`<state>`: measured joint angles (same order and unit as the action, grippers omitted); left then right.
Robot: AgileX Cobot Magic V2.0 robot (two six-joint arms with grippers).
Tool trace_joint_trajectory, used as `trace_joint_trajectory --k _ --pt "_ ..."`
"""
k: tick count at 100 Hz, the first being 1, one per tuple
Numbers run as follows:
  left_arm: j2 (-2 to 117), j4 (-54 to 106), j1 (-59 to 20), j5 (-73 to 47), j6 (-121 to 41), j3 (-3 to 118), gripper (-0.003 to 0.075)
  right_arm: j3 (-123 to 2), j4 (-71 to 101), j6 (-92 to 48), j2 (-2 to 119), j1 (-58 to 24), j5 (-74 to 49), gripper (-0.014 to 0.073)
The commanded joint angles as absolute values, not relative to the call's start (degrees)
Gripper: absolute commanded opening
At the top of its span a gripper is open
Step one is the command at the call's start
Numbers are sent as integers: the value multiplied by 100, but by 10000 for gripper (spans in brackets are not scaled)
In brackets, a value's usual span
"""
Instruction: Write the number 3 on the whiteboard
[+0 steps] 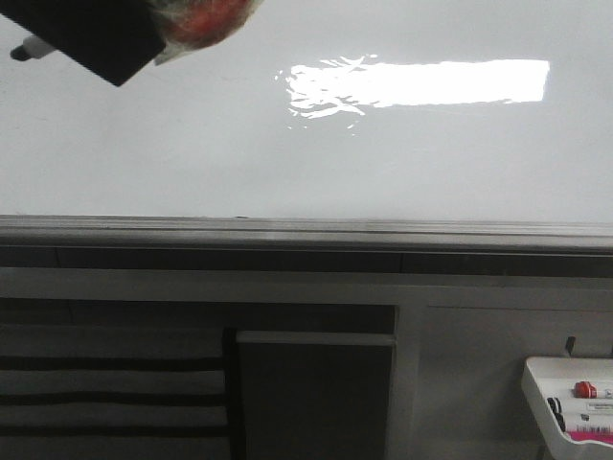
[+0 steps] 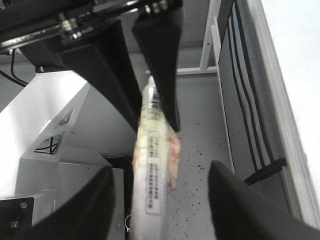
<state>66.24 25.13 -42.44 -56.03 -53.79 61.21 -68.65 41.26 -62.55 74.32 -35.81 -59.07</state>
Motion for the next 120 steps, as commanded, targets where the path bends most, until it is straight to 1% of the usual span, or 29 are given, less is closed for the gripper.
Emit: trace_joint_trajectory --k 1,16,30,42,51,89,93,98,103,108,113,115,120 --pt "6498 2732 -4297 -5428 -5381 6314 59 -7056 4290 -6199 7315 -3607 -5734 276" --pt "6498 2732 -4297 -5417 -5381 6314 59 -7056 4281 -6199 7315 -3607 -5758 192" --pt "6498 2732 -4297 -5417 -5381 6314 59 -7056 4281 -6199 7315 -3607 -5791 93" --pt "6498 2732 -4297 -5417 -5381 6314 59 -7056 4281 -6199 7315 -3607 -5818 31" --pt "6498 2754 -4297 -5417 -5381 6314 59 -7056 4281 -6199 7315 -3607 -5829 8" --pt "6498 2768 -4297 -5318 -5370 6314 68 -7056 4281 -6199 7315 -3607 -5893 -44" --pt "6498 2729 -4297 -5253 -5383 6314 90 -7056 4281 -6199 7315 -3607 -5893 -45" --pt "6498 2669 -4297 -5162 -5406 6314 142 -7056 4281 -6199 7315 -3607 -5893 -45" --pt "6498 2599 -4297 -5106 -5406 6314 229 -7056 4281 -6199 7315 -3607 -5893 -45" --pt "6498 2586 -4297 -5080 -5406 6314 341 -7056 4281 -6199 7315 -3607 -5893 -45" --pt "6498 2586 -4297 -5068 -5406 6314 413 -7056 4270 -6199 7315 -3596 -5893 -45" --pt "6498 2586 -4297 -5068 -5406 6314 431 -7056 4259 -6199 7304 -3583 -5893 -45" --pt "6498 2586 -4297 -5068 -5406 6314 445 -7056 4179 -6189 7276 -3571 -5880 -45"
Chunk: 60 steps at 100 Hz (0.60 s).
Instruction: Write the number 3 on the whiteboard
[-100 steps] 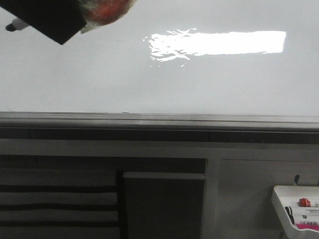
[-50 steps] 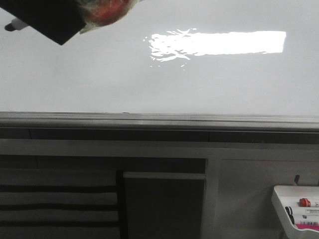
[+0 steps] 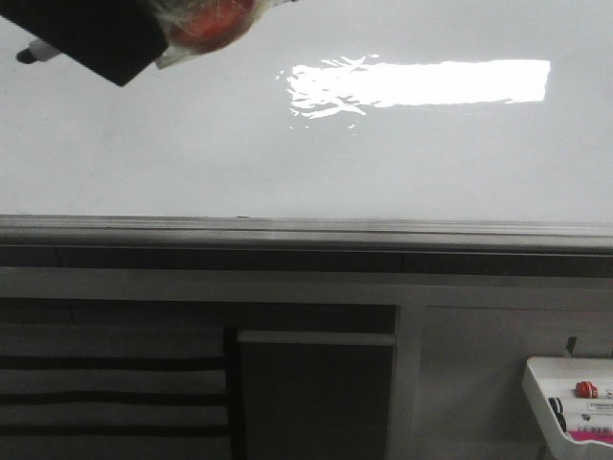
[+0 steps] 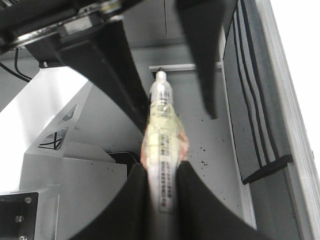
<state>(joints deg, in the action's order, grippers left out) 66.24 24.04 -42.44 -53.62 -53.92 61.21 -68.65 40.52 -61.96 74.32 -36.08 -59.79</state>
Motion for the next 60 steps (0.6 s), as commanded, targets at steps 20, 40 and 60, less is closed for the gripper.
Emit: trace_joint_trajectory --k 20,40,60 --pt "6498 2629 -4297 -5068 -5406 6314 440 -7056 3344 -5466 6895 -3571 -5808 -52" --pt "6498 2453 -4240 -4816 -5235 6314 440 -6946 1813 -3582 6117 -3571 -5957 -52" --pt "6013 2452 -3671 -4650 -4353 6203 440 -6117 511 -1659 5178 -3571 -5118 -52"
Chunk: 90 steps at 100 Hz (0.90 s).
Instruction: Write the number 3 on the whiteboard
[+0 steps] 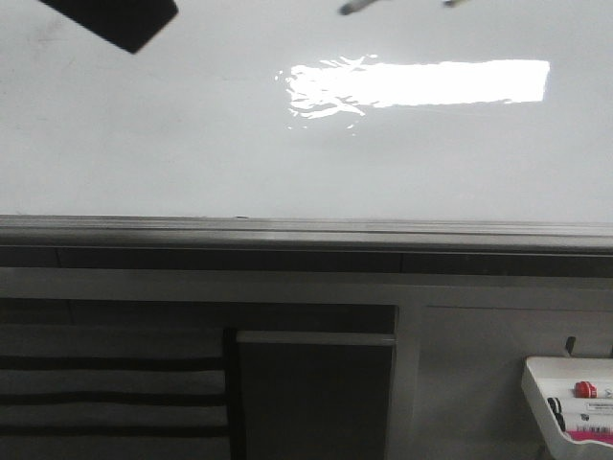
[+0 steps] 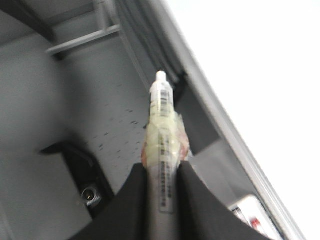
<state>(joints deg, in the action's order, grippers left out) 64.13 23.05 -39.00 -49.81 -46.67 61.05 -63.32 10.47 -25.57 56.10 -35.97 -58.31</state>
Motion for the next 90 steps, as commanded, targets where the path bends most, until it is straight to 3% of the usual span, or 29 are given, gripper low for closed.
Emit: trace_joint_trajectory --k 1,29,57,73,90 --pt "5985 2453 -3649 -4639 -4341 6188 440 -6044 482 -1565 5117 -3571 -5049 -52" --pt "4510 2508 -3047 -3608 -4140 4860 440 -4844 352 -998 4572 -3571 -4045 -52" --pt "4135 2508 -3024 -3021 -4140 4402 440 -4893 339 -914 4749 -3533 -3373 -52" --pt "4148 2508 -3024 -3021 -4140 4402 440 -6016 339 -554 5448 -2924 -4396 -52" --pt "4160 2508 -3024 -3021 -4140 4402 440 -7165 926 -1157 6079 -2258 -5455 -52"
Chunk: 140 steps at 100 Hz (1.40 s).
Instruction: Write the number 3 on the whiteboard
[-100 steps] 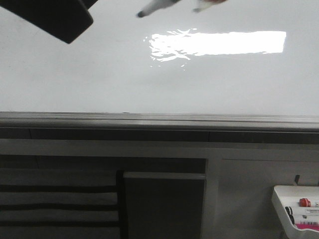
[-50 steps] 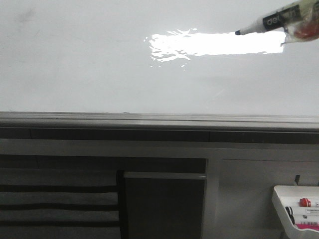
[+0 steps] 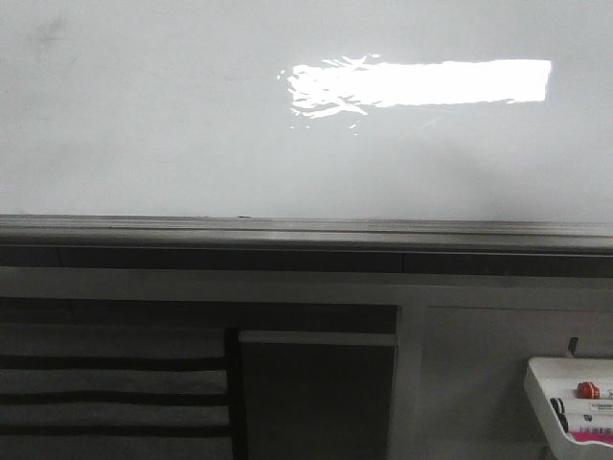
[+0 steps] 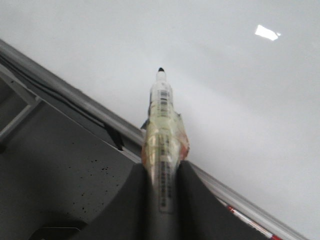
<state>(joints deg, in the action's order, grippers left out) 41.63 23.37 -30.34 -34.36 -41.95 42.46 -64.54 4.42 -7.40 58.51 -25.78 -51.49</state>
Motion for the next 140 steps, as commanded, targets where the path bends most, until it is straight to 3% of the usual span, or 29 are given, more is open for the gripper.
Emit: trace_joint_trajectory --k 1,12,59,117,140 --pt "4160 2508 -3024 -3021 -4140 4402 440 -7203 1000 -1215 6108 -2234 -5510 -52" --pt "4160 2508 -3024 -3021 -4140 4402 440 -7684 2172 -2213 6623 -1931 -6146 -52" --pt "4160 2508 -3024 -3021 -4140 4402 440 -7856 2743 -3351 7787 -1926 -5062 -52" --pt "4160 2508 -3024 -3021 -4140 4402 440 -7856 2066 -3232 8252 -1880 -4568 -52" --pt "4160 2508 -3024 -3021 -4140 4402 440 -7579 2044 -2899 7939 -1678 -5173 -52"
